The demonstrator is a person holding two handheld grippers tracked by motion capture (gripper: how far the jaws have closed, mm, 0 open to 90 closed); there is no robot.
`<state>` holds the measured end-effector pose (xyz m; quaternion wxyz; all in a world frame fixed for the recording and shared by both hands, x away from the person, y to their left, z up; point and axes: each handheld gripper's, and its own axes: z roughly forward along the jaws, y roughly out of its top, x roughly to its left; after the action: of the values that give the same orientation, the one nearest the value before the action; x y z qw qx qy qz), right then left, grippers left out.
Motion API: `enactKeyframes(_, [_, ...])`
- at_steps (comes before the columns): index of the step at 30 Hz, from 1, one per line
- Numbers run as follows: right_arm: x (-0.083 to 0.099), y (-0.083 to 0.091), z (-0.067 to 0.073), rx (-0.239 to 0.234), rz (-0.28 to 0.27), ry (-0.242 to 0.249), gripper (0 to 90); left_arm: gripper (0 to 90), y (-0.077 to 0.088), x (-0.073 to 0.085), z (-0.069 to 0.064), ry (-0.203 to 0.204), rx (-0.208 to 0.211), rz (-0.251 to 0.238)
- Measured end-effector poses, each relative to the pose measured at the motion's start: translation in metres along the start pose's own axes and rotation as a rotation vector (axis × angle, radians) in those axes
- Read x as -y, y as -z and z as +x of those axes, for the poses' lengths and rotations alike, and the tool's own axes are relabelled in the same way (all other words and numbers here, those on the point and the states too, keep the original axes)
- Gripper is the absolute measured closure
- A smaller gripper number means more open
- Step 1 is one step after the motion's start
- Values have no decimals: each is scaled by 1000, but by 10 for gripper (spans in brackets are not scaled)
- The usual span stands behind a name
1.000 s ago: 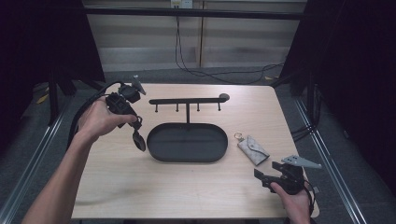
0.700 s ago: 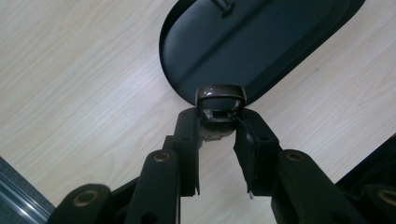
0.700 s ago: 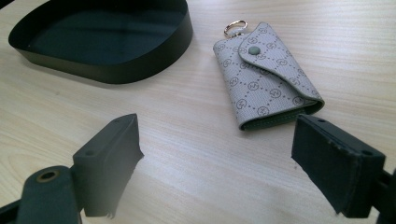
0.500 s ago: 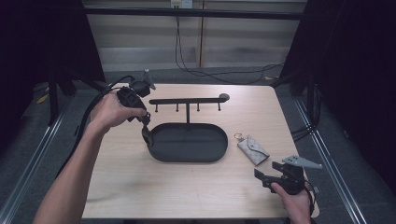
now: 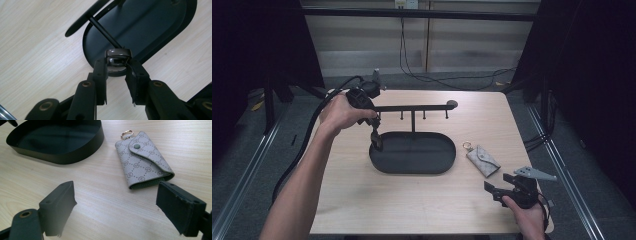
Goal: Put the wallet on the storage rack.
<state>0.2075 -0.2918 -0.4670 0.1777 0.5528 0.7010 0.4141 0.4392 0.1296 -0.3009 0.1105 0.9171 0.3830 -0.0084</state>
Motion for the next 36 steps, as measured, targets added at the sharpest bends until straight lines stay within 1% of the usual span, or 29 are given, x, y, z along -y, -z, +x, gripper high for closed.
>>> enactKeyframes(1, [0, 0, 0, 0, 0, 0, 151, 706, 0, -1, 0, 6, -2, 2])
enactKeyframes(2, [0, 0, 0, 1, 0, 2, 151, 706, -2, -2, 0, 3, -6, 14])
enactKeyframes(3, [0, 0, 0, 3, 3, 1, 152, 706, -3, -4, 1, 12, -12, 14])
enactKeyframes(4, [0, 0, 0, 3, 3, 1, 152, 706, -3, -4, 1, 12, -12, 14])
enactKeyframes(5, [0, 0, 0, 1, 3, 1, 151, 706, -4, -6, 2, 9, -3, 19])
enactKeyframes(7, [0, 0, 0, 0, 4, -2, 151, 706, -5, -7, 2, 14, -2, 17])
enactKeyframes(8, [0, -1, 0, -1, 5, 0, 151, 706, -7, -9, 0, 5, 0, 18])
enactKeyframes(9, [0, -1, 0, -1, 6, 0, 151, 706, -8, -10, -1, 13, -7, 16])
enactKeyframes(13, [0, 0, 0, -2, 6, 0, 151, 705, -11, -13, -2, 18, -14, 24])
enactKeyframes(14, [0, 0, 0, -2, 6, 0, 151, 705, -12, -13, -2, 25, -23, 24])
enactKeyframes(16, [0, 0, 0, -2, 7, 0, 151, 705, -14, -15, -2, 28, -24, 26])
enactKeyframes(17, [0, -1, 0, -3, 7, 0, 152, 705, -15, -16, -2, 36, -36, 22])
enactKeyframes(19, [0, -1, 0, -4, 8, 0, 151, 704, -15, -16, -2, 42, -31, 20])
enactKeyframes(20, [0, -1, 0, -3, 8, 1, 151, 704, -15, -17, -1, 48, -40, 14])
enactKeyframes(22, [0, -1, 0, -3, 10, 5, 151, 702, -16, -17, 0, 48, -37, 14])
enactKeyframes(25, [0, -1, 0, -4, 12, 7, 151, 689, -16, -16, 0, 54, -30, -1])
enactKeyframes(26, [0, -1, 0, -4, 12, 5, 152, 630, -16, -16, 0, 54, -26, -4])
enactKeyframes(27, [0, -1, 0, -4, 13, 6, 152, 607, -17, -15, -1, 53, -19, -2])
enactKeyframes(28, [0, -1, 1, -4, 12, 8, 152, 589, -16, -15, -1, 54, -31, -19])
enactKeyframes(29, [0, -1, 1, -4, 12, 8, 152, 569, -16, -15, -1, 54, -31, -19])
enactKeyframes(30, [0, -1, 1, -4, 12, 8, 152, 569, -16, -14, -1, 56, -16, -35])
enactKeyframes(32, [0, -1, 0, -1, 16, 7, 152, 490, -15, -13, -1, 56, -9, -38])
enactKeyframes(33, [0, -2, 0, -4, 15, 8, 152, 471, -14, -12, -1, 61, -17, -47])
enactKeyframes(34, [0, -2, 0, -4, 15, 8, 152, 471, -13, -12, -1, 61, -32, -51])
enactKeyframes(36, [0, -2, 0, -6, 17, 7, 152, 416, -10, -8, 1, 76, -18, -71])
